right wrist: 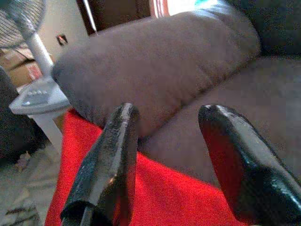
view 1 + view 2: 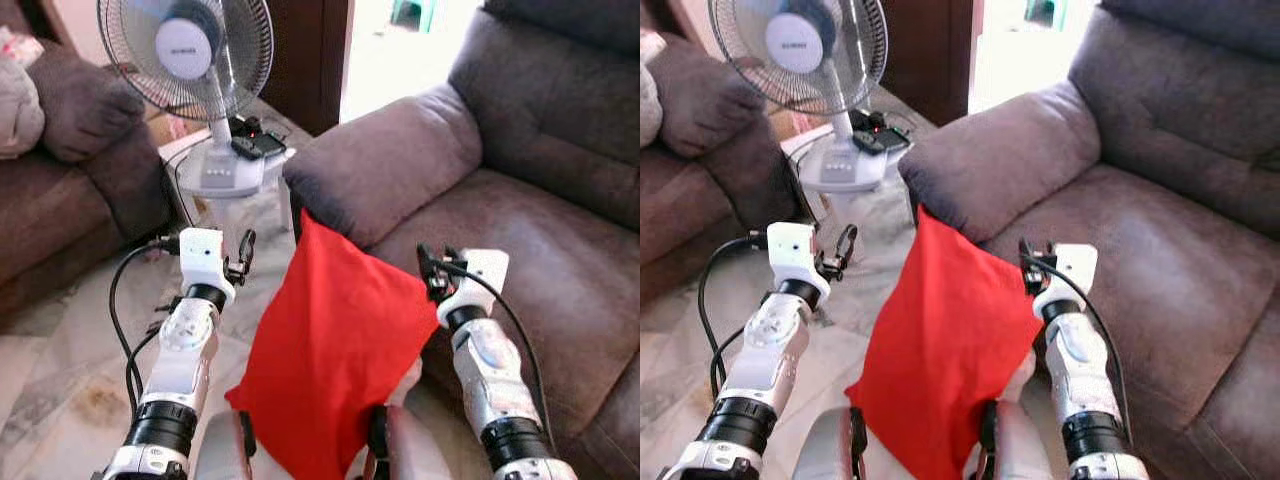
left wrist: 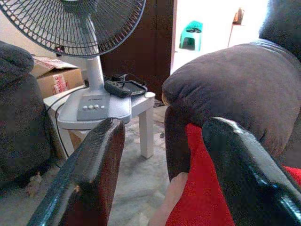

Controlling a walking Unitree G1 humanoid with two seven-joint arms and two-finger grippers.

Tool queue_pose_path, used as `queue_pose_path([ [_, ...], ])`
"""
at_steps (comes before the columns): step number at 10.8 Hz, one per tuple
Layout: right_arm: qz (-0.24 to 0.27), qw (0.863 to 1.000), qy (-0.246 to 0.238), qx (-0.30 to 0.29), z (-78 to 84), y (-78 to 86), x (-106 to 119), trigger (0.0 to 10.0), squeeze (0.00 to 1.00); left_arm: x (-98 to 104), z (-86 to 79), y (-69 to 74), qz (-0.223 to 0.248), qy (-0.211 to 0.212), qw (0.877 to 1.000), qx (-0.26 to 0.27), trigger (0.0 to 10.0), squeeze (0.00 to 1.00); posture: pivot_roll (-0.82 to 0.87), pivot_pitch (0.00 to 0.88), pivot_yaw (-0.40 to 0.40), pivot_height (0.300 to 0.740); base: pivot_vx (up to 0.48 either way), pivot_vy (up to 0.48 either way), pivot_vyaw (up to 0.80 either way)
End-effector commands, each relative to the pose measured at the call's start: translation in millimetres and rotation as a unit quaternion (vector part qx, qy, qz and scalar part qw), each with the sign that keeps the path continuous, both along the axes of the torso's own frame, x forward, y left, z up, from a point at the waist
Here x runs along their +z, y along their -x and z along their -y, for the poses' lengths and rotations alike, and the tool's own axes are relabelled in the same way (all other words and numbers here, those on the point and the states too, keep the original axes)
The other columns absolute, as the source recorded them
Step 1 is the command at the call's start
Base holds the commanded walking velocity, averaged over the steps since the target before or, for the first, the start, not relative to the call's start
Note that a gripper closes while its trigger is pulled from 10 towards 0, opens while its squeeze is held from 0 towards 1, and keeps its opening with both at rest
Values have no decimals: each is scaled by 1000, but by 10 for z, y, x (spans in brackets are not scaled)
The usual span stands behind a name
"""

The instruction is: Move the pillow to the sofa from floor

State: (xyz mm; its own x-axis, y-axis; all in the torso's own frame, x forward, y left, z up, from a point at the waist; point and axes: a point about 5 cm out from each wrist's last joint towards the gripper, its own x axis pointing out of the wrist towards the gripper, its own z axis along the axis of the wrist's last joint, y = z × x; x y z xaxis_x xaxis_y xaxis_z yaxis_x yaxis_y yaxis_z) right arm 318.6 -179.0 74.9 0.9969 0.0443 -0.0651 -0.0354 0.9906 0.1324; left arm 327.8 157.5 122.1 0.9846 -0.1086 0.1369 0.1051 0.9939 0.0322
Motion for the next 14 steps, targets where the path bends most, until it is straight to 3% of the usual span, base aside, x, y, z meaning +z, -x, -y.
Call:
queue_pose_path([
  [1, -32, 999, -16, -18, 31, -54, -24, 10000, 1000, 3, -16, -4, -6, -3, 1000, -1, 10000, 0, 33, 27, -29, 584, 0, 0, 0],
  [2, -67, 997, -18, -24, 36, -70, -86, 10000, 1000, 3, -20, 2, -8, 0, 1000, -2, 10000, 0, 30, 28, -27, 584, 0, 0, 0],
  [4, -89, 993, -63, -37, -8, -149, -95, 10000, 1000, -1, -20, 10, -14, 11, 1000, -2, 10000, 0, 30, 43, -26, 584, 0, 0, 0],
  [6, -133, 988, -61, -47, -18, -189, -166, 10000, 1000, 21, -75, 17, -15, 38, 999, 8, 10000, 0, 36, 66, -29, 584, 0, 0, 0],
  [8, -135, 987, -66, -52, -6, -210, -167, 10000, 1000, 45, -131, 21, -19, 50, 999, 9, 10000, 0, 42, 107, -33, 584, 0, 0, 0],
  [10, -160, 977, -94, -100, 102, -242, -183, 10000, 1000, 80, -205, 103, -25, 79, 997, 12, 10000, 0, 47, 184, -36, 584, 0, 0, 0],
  [11, -164, 973, -128, -103, 97, -254, -179, 10000, 75, 86, -224, 133, -27, 86, 996, 14, 10000, 0, 52, 216, -38, 584, 0, 0, 0],
  [12, -174, 967, -145, -113, 107, -269, -179, 10000, 0, 128, -249, 133, -22, 107, 994, 18, 10000, 0, 53, 246, -42, 584, 0, 0, 0],
  [14, -177, 959, -177, -132, 137, -283, -169, 10000, 0, 245, -286, 133, -18, 141, 990, 16, 10000, 0, 53, 291, -38, 584, 0, 0, 0],
])
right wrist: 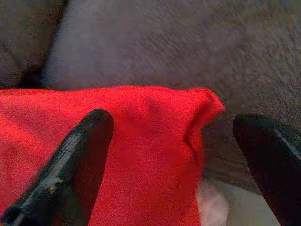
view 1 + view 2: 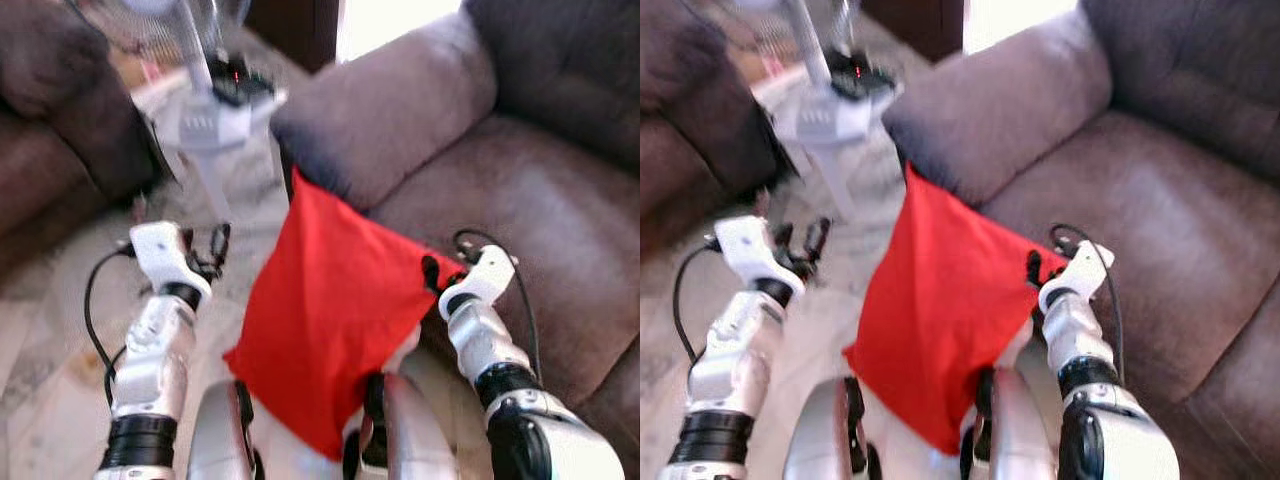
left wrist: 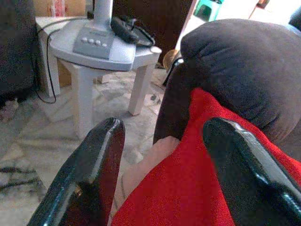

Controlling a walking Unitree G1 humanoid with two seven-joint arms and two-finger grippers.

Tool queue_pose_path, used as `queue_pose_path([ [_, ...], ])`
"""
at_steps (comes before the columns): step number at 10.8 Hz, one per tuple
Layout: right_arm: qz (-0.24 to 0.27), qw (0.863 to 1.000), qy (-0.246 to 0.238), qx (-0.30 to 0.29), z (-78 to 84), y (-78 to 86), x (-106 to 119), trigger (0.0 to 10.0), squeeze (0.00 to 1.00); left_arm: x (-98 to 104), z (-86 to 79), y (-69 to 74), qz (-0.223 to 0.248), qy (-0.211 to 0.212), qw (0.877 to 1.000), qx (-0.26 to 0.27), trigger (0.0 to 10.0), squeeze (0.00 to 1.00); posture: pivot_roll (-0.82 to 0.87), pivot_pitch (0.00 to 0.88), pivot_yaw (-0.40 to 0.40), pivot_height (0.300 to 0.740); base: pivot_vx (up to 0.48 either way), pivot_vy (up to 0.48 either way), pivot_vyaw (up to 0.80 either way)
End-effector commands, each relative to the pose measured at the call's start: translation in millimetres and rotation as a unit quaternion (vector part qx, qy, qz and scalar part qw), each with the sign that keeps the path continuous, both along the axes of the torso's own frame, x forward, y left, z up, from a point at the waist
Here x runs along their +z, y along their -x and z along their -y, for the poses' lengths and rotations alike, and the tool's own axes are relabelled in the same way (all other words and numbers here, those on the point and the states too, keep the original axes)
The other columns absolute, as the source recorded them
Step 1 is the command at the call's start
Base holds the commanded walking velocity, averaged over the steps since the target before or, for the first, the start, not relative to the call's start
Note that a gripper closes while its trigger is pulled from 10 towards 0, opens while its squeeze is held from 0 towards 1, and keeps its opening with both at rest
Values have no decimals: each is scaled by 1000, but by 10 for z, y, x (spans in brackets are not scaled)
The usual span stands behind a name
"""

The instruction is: Move the pillow to the sofa from floor

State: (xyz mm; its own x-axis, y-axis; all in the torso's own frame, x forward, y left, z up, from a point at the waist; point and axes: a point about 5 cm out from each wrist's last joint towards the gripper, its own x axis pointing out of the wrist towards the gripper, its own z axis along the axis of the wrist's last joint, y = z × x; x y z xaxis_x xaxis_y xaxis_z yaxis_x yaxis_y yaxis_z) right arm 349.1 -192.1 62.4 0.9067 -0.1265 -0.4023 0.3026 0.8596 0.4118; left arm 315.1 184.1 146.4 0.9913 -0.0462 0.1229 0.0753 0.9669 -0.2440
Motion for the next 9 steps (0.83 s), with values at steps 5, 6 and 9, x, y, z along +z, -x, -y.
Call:
queue_pose_path([
  [5, 22, 998, -57, -34, 10, -30, 34, 10000, 0, 163, -92, 42, 3, 21, 1000, 0, 10000, 0, 71, 296, -31, 584, 0, 0, 0],
  [6, 43, 995, -93, -10, -67, -45, 45, 10000, 0, 176, -74, 52, 3, 22, 1000, -3, 10000, 0, 77, 289, -31, 584, 0, 0, 0],
  [9, 19, 996, -92, 0, -102, 3, -49, 10000, 0, 216, -54, 60, 4, 36, 999, -19, 10000, 0, 84, 279, -34, 584, 0, 0, 0],
])
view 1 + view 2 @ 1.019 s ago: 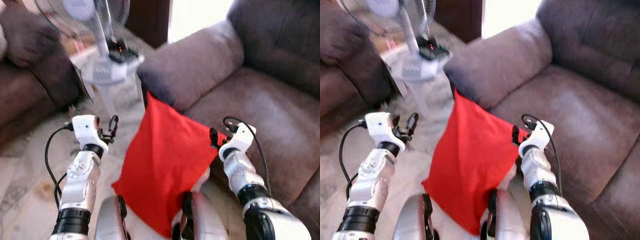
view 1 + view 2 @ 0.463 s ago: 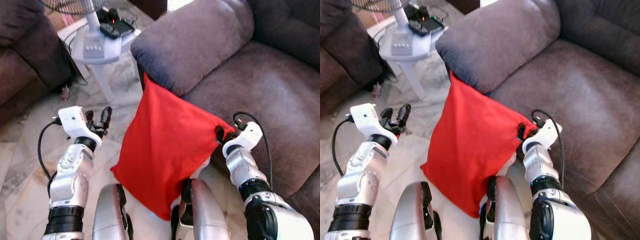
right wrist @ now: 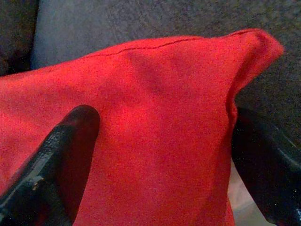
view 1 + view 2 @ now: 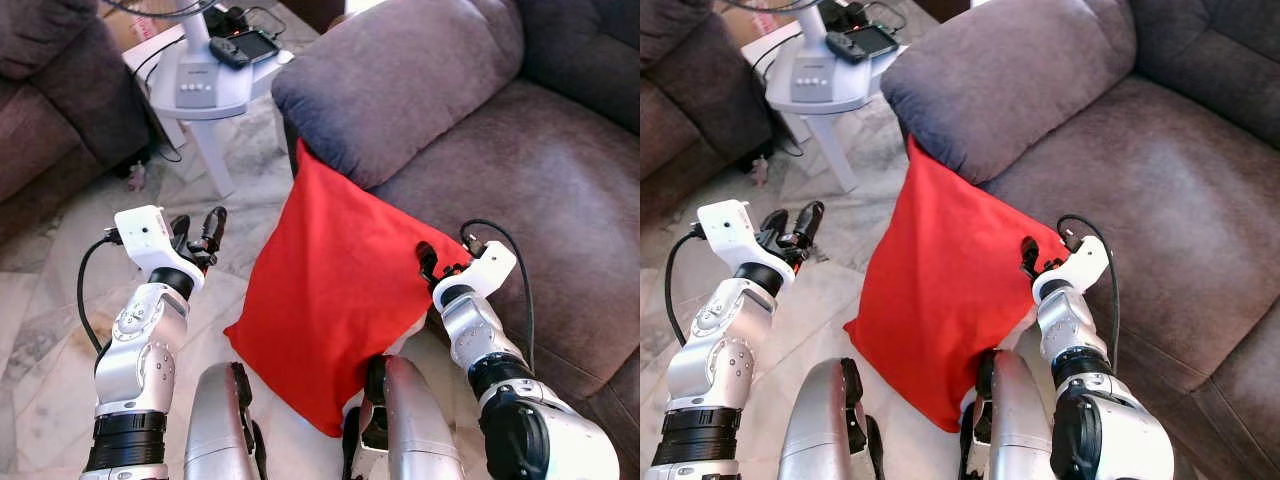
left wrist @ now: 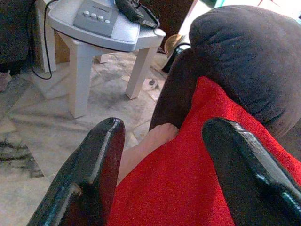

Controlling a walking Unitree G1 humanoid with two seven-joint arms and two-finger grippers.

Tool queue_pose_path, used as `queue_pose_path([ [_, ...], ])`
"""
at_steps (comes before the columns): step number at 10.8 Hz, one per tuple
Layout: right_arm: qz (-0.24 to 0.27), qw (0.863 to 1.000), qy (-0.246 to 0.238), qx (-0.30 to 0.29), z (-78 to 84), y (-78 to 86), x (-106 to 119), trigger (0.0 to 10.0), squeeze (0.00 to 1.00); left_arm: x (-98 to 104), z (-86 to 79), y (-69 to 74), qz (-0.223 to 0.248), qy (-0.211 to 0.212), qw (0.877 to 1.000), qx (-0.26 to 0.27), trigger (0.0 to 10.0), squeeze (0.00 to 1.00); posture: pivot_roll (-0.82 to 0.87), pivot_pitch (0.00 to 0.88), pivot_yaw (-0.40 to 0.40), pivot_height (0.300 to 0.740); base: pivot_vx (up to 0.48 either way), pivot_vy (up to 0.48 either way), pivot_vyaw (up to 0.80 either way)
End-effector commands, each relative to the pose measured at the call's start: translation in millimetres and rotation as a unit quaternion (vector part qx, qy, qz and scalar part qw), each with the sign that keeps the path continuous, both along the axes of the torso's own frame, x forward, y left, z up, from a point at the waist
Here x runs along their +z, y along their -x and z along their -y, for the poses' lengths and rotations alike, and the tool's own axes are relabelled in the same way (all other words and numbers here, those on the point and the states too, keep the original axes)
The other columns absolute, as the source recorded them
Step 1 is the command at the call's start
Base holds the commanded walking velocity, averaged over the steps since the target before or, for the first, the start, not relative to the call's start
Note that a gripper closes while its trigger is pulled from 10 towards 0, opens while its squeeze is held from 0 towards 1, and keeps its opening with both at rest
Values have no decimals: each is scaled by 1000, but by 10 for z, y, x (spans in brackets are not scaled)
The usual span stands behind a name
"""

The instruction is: Move the pillow to the sofa from floor

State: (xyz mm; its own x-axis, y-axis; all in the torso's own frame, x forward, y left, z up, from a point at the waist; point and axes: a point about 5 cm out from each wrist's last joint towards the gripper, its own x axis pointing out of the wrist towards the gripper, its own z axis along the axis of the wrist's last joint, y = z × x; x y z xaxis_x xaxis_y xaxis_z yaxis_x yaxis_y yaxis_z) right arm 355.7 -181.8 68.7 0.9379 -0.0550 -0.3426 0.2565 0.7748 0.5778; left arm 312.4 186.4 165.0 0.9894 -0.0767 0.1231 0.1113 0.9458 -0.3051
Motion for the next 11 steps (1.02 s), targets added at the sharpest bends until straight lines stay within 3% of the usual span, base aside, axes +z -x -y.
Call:
queue_pose_path([
  [1, -20, 1000, 13, 2, 11, 71, -110, 10000, 0, 29, -26, 32, 4, 2, 1000, 0, 10000, 0, 83, 280, -34, 584, 0, 0, 0],
  [2, -21, 998, 59, 12, 44, 78, -112, 10000, 0, 14, 0, 43, -4, -3, 1000, -6, 10000, 0, 82, 283, -35, 584, 0, 0, 0],
  [4, -25, 997, 69, 15, 43, 101, -145, 10000, 0, -20, 30, 65, -13, -10, 1000, -12, 10000, 0, 81, 287, -37, 584, 0, 0, 0],
  [5, -15, 997, 67, 21, 26, 93, -128, 0, 0, -22, 37, 66, -13, -12, 1000, -14, 10000, 0, 83, 292, -36, 584, 0, 0, 0],
  [11, -37, 997, 62, 33, 20, 145, -213, 0, 0, 55, 27, 6, -1, -13, 1000, -2, 10000, 0, 74, 276, -39, 584, 0, 0, 0],
])
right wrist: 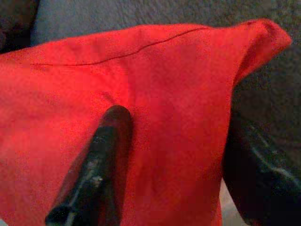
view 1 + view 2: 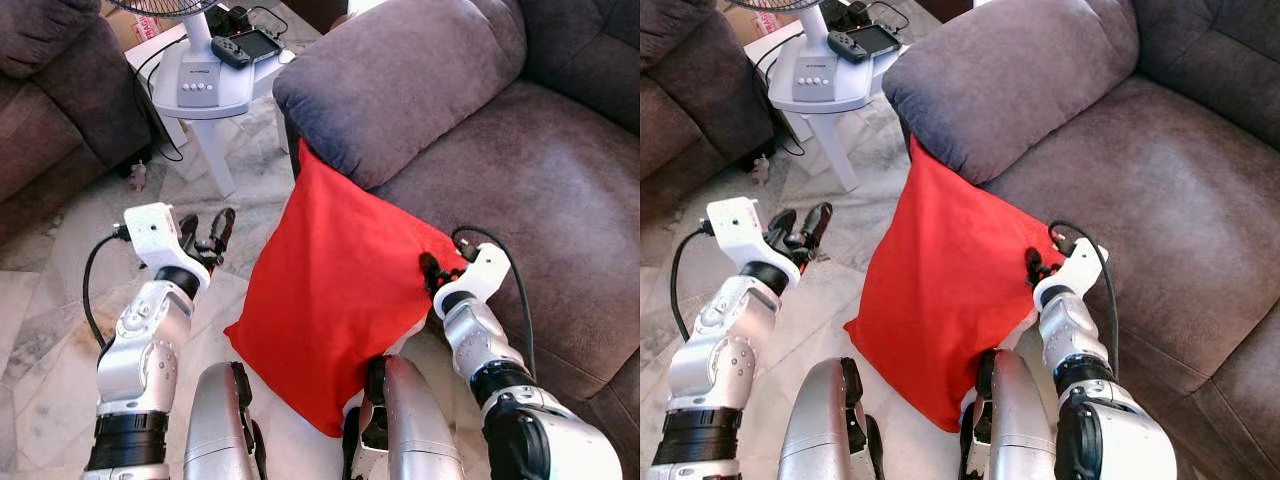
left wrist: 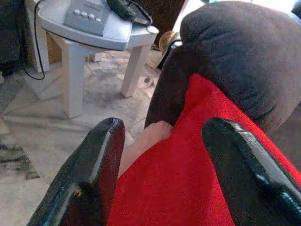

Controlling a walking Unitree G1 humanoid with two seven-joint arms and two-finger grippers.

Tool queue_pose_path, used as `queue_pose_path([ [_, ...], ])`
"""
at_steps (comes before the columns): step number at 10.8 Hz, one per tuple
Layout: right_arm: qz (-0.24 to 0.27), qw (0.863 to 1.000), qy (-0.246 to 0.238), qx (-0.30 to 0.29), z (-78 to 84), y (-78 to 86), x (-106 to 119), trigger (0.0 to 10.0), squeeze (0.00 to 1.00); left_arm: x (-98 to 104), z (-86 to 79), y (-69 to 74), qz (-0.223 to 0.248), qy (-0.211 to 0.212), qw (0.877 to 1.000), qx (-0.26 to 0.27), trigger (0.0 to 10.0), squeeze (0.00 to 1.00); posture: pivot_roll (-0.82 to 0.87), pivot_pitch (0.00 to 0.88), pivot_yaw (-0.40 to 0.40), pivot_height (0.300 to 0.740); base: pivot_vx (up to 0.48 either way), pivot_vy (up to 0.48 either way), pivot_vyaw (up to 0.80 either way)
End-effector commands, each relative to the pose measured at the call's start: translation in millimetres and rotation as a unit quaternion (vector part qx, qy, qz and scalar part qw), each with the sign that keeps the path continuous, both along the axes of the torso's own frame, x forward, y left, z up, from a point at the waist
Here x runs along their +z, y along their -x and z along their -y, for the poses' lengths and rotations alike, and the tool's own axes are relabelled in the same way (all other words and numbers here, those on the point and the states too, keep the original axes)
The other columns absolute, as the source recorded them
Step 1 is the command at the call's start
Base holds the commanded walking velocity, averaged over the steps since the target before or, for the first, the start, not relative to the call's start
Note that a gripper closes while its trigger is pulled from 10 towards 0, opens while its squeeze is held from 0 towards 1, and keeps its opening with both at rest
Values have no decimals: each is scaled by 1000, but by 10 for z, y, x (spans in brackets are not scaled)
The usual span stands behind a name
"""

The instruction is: Move the pillow to the sofa from floor

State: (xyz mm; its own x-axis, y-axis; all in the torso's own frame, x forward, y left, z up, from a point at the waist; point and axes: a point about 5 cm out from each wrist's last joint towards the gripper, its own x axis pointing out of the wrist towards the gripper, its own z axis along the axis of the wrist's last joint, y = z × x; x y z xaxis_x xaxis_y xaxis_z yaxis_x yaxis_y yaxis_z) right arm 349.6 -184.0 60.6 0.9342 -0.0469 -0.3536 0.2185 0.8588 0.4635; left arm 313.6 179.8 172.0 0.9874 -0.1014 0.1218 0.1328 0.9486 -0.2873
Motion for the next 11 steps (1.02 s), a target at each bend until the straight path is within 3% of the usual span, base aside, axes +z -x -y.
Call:
queue_pose_path([
  [1, -28, 1000, -6, 1, -8, 86, -135, 0, 0, 26, -42, 4, 7, -2, 1000, 12, 10000, 0, 72, 275, -39, 584, 0, 0, 0],
  [11, -15, 1000, -15, 9, -43, 56, -94, 0, 0, 62, -113, -40, 14, -9, 999, 36, 10000, 0, 83, 236, -51, 584, 0, 0, 0],
])
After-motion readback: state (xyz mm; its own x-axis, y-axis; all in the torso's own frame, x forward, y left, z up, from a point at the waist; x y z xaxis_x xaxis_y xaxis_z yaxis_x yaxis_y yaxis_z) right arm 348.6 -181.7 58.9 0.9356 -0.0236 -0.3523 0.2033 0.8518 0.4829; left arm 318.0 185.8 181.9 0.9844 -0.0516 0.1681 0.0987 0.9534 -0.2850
